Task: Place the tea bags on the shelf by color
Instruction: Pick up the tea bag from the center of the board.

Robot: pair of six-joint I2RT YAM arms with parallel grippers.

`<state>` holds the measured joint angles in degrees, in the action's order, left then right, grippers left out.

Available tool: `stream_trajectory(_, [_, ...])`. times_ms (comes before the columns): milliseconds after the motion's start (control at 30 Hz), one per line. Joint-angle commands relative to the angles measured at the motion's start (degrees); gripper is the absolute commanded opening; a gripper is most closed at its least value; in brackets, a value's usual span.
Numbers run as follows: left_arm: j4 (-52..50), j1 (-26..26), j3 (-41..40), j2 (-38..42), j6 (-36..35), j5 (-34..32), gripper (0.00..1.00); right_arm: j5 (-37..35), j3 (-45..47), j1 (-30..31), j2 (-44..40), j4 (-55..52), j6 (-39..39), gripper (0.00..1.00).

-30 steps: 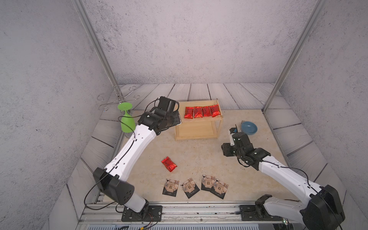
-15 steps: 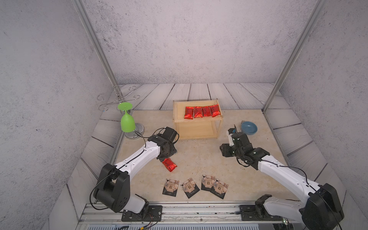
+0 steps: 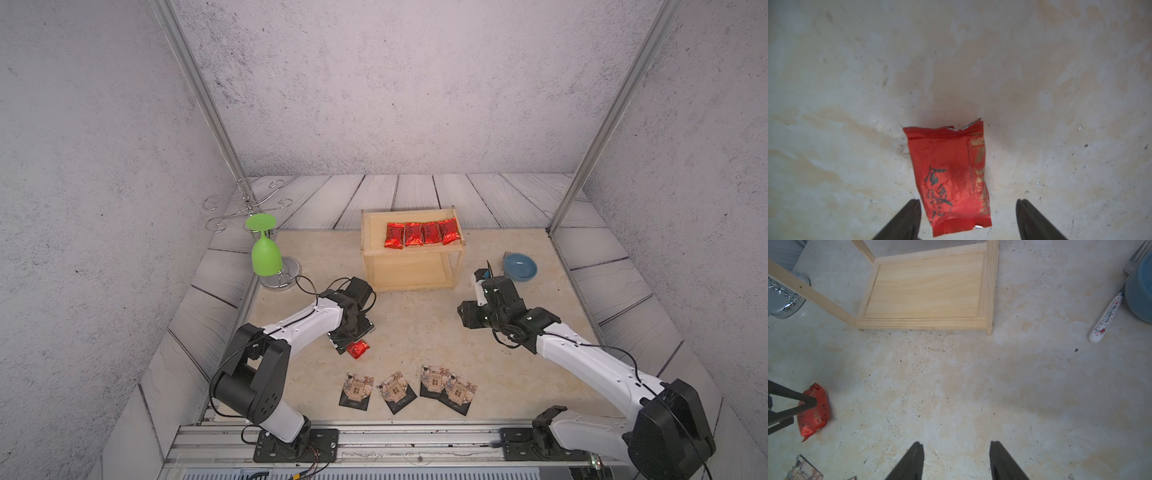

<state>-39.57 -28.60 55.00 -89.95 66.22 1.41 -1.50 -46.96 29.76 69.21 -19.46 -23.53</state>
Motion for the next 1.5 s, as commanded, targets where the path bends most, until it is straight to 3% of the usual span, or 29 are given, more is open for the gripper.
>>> stream_trajectory(0, [-0.18, 0.65, -0.30, -1.53, 0.85, -0.15, 0.83, 0.70, -0.85, -0.23, 0.31, -0.03, 0.24, 0.56])
stream_trajectory(67, [-0.37, 0.82, 0.05, -2.22, 0.63, -0.42, 0.87, 0.79, -0.85, -0.24, 0.31, -0.05, 0.26, 0.56])
stream_trajectory(300, [0.09, 1.75, -0.84, -3.58, -0.16, -0.96, 0.88, 0.75, -0.84, -0.23, 0.83, -0.02, 0.24, 0.56])
stream_trajectory(800, [1.60, 1.97, -0.75, -6.68, -1.51, 0.27, 0.63, 0.18, -1.11, -0.23, 1.63, -0.14, 0.32, 0.56])
stream_trajectory(1067, [0.60, 2.06, -0.06, -4.61, -3.43, -0.65, 0.58, -0.13, -1.15, -0.23, 1.58, -0.14, 0.32, 0.56])
stream_trajectory(1467, [-6.71, 2.23, 9.20, 5.70, -19.02, -6.43, 0.55, -1.16, -1.16, -0.23, 0.20, -0.40, 0.40, 0.56])
